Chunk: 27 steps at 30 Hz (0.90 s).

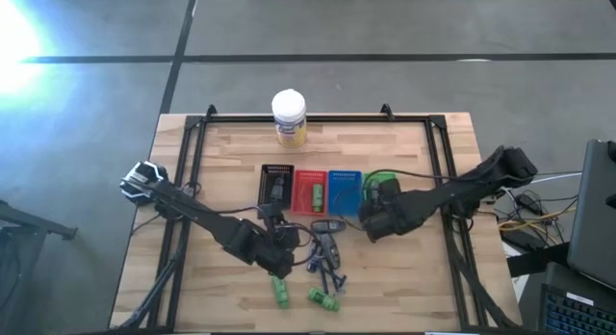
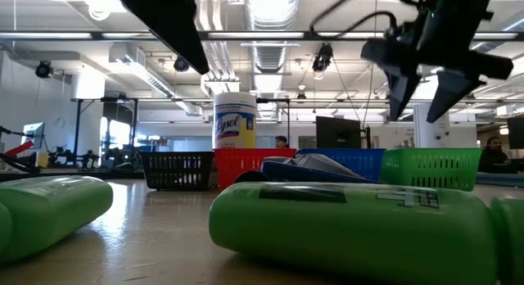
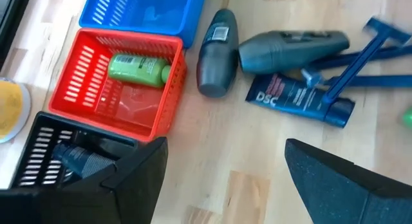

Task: Pick & Place Travel size toiletries
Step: Put the gray deodorant into the green basket

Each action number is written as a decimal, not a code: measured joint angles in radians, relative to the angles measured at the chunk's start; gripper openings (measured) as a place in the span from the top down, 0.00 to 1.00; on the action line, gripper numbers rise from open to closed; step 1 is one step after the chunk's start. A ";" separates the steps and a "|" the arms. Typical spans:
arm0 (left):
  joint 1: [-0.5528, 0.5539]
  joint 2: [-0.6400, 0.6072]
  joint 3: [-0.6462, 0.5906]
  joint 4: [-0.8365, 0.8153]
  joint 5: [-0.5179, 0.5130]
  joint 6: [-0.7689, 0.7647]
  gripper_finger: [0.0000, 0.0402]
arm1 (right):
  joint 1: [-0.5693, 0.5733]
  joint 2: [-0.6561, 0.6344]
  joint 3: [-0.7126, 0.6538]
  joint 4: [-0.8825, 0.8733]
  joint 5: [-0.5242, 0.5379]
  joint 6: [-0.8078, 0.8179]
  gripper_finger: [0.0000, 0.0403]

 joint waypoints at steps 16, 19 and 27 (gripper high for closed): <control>-0.006 -0.044 -0.172 -0.023 0.109 0.010 0.21 | 0.021 0.212 0.277 0.224 -0.329 -0.247 0.16; -0.012 -0.088 -0.254 -0.009 0.116 -0.046 0.21 | 0.024 0.309 0.344 0.232 -0.342 -0.260 0.19; -0.014 -0.278 -0.480 0.131 0.119 -0.183 0.21 | 0.025 0.497 0.499 0.239 -0.442 -0.267 0.24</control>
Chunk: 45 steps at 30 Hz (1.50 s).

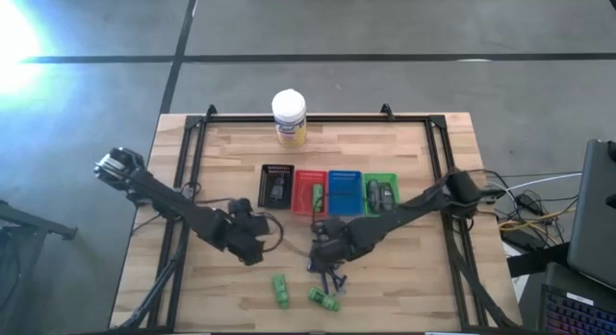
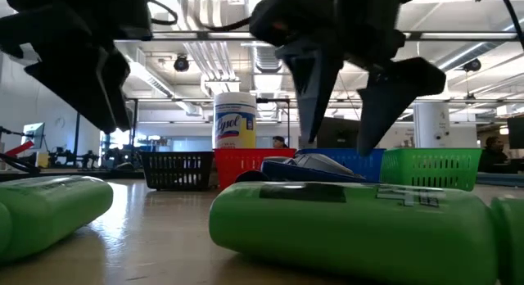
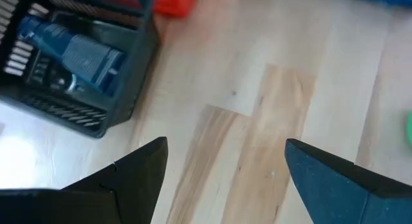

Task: Pick & Place Travel size toiletries
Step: Put the gray deodorant into the green basket

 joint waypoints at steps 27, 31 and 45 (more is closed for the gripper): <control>0.001 -0.272 -0.237 0.141 -0.011 0.176 0.21 | -0.050 0.110 0.067 -0.008 -0.057 0.058 0.51; 0.001 -0.272 -0.239 0.150 -0.011 0.177 0.21 | -0.055 0.122 0.068 -0.007 -0.057 0.038 0.51; 0.001 -0.271 -0.239 0.181 -0.011 0.171 0.21 | -0.053 0.142 0.056 -0.033 -0.059 -0.048 0.41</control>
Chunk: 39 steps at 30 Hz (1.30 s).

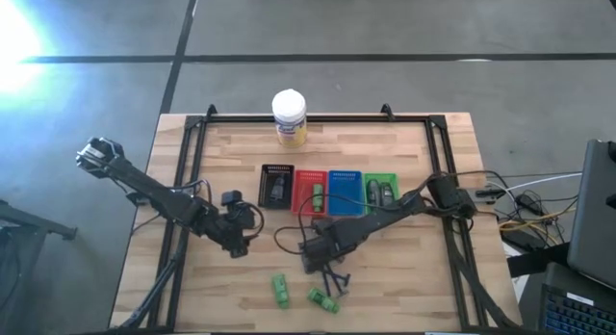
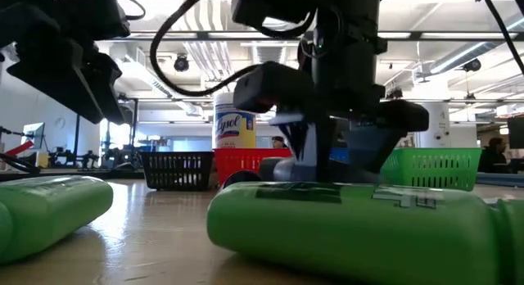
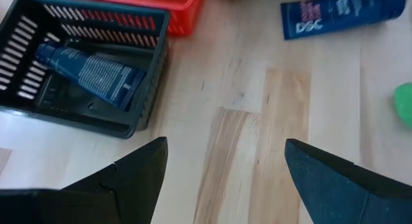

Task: Pick & Place Travel size toiletries
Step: Put the gray deodorant into the green basket

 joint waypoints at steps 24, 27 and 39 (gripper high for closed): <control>0.012 0.031 0.000 0.628 0.126 0.722 0.21 | 0.046 -0.214 0.091 0.119 -0.017 -0.369 0.64; 0.035 0.070 0.000 0.740 0.220 0.712 0.21 | 0.047 -0.215 0.105 0.127 0.001 -0.417 0.65; 0.122 0.150 0.062 0.845 0.371 0.594 0.21 | 0.050 -0.215 0.128 0.124 0.003 -0.524 0.65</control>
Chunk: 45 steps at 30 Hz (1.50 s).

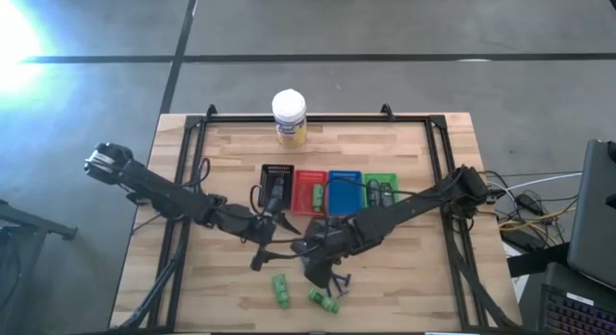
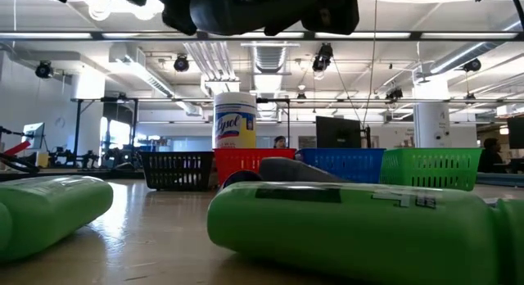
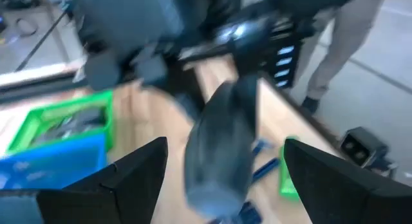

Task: Pick & Place Travel size toiletries
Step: Put the gray deodorant into the green basket

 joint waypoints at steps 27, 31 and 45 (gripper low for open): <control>0.027 0.147 0.087 -0.048 0.053 -0.014 0.32 | -0.001 0.000 0.001 -0.011 0.003 -0.037 0.66; 0.030 0.147 0.088 -0.043 0.052 -0.009 0.37 | -0.001 0.000 0.001 -0.011 0.003 -0.036 0.66; 0.035 0.146 0.090 -0.077 0.053 0.006 0.49 | -0.001 0.000 0.000 -0.011 0.014 -0.023 0.54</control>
